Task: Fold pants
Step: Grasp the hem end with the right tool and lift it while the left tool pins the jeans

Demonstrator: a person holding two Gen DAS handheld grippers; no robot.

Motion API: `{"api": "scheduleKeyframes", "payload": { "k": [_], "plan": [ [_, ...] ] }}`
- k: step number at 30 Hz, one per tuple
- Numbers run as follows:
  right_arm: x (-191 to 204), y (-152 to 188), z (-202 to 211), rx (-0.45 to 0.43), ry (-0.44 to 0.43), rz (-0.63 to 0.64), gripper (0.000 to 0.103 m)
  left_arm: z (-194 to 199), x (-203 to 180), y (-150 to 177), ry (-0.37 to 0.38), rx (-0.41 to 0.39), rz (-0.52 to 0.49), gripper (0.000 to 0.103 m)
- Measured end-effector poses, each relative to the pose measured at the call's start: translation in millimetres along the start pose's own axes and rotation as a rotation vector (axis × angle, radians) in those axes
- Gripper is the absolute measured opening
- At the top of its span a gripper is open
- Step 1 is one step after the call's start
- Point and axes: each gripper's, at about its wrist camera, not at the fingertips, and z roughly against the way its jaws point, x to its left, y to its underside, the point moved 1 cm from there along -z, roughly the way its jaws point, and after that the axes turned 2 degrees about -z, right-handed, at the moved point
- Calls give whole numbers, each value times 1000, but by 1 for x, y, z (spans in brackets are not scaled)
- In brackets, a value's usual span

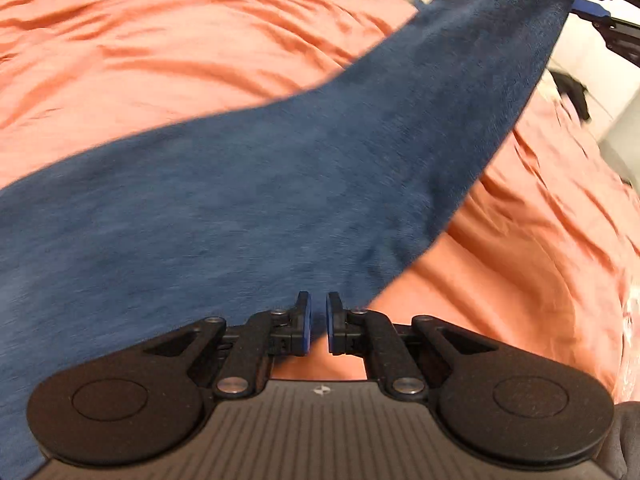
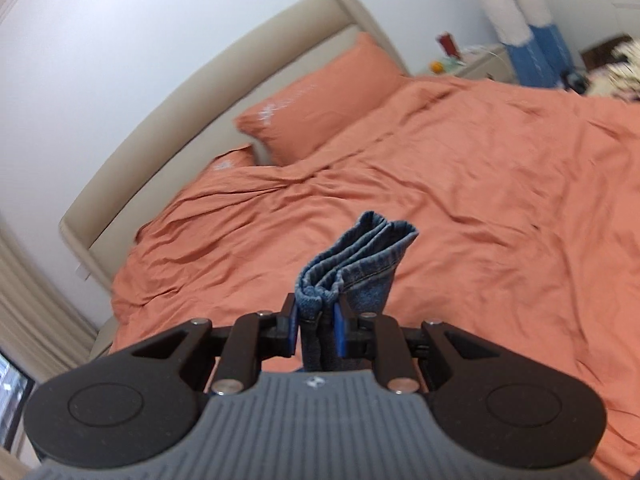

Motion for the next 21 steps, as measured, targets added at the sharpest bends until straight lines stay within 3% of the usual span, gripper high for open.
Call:
{"api": "scheduleKeyframes", "payload": {
  "k": [6,12,17,21],
  "plan": [
    [93,31,-23,46,-89,59,13,59,56,11,-68,-97,118,8],
    [156,103,-80,165,-152,31,13,105,122,38,-127,-192,330,8],
    [181,206,-128,326,-135,97,13,115,160,71,-72,-258,487,8],
    [179,289,-154,478,-57,153,13,107,183,96,42,-295,594,13]
  ]
}}
